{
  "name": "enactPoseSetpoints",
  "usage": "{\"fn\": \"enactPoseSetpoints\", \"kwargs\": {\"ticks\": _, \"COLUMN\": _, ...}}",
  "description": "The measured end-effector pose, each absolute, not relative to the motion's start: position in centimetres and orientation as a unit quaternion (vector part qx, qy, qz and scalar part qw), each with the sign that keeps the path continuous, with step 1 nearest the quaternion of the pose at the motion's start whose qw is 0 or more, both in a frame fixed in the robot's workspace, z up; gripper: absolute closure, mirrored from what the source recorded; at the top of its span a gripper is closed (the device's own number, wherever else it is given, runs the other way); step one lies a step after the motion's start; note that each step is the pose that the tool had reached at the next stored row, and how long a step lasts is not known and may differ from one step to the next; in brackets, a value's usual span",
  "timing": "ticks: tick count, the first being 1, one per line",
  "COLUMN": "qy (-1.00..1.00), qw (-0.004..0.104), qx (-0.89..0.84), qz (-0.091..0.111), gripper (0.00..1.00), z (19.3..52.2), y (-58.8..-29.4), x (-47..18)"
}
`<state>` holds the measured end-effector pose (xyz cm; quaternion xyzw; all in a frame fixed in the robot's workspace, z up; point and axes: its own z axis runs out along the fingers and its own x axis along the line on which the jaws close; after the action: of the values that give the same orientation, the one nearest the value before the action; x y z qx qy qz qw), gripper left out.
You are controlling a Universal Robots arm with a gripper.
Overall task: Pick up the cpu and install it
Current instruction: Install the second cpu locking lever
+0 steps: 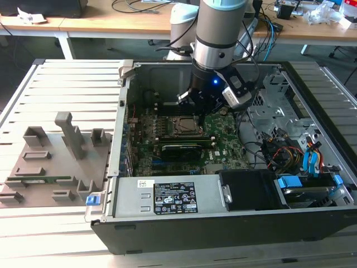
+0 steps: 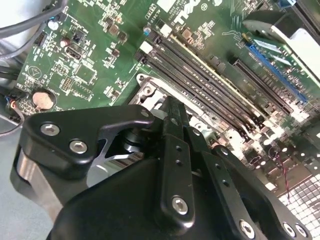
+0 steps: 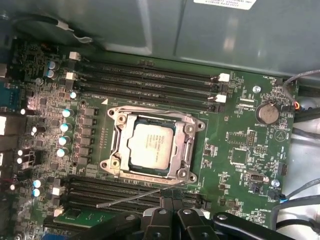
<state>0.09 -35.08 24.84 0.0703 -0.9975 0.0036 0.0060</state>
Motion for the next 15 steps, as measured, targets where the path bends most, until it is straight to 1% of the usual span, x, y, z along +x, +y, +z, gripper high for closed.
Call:
{"fn": "enactPoseSetpoints", "kwargs": {"ticks": 1, "qy": -0.998, "qw": 0.006, "qx": 0.07, "qz": -0.001, "gripper": 0.89, "z": 24.8, "y": -35.3, "x": 0.0}}
{"fn": "enactPoseSetpoints", "kwargs": {"ticks": 3, "qy": -0.997, "qw": 0.004, "qx": 0.07, "qz": -0.019, "gripper": 0.89, "z": 24.8, "y": -36.1, "x": -0.3}}
{"fn": "enactPoseSetpoints", "kwargs": {"ticks": 4, "qy": -0.997, "qw": 0.004, "qx": 0.07, "qz": -0.023, "gripper": 0.89, "z": 24.8, "y": -36.5, "x": -0.5}}
{"fn": "enactPoseSetpoints", "kwargs": {"ticks": 9, "qy": -0.997, "qw": 0.004, "qx": 0.07, "qz": -0.031, "gripper": 0.89, "z": 24.6, "y": -38.4, "x": -1.0}}
{"fn": "enactPoseSetpoints", "kwargs": {"ticks": 15, "qy": -0.997, "qw": 0.003, "qx": 0.071, "qz": -0.034, "gripper": 0.89, "z": 24.3, "y": -38.7, "x": -1.6}}
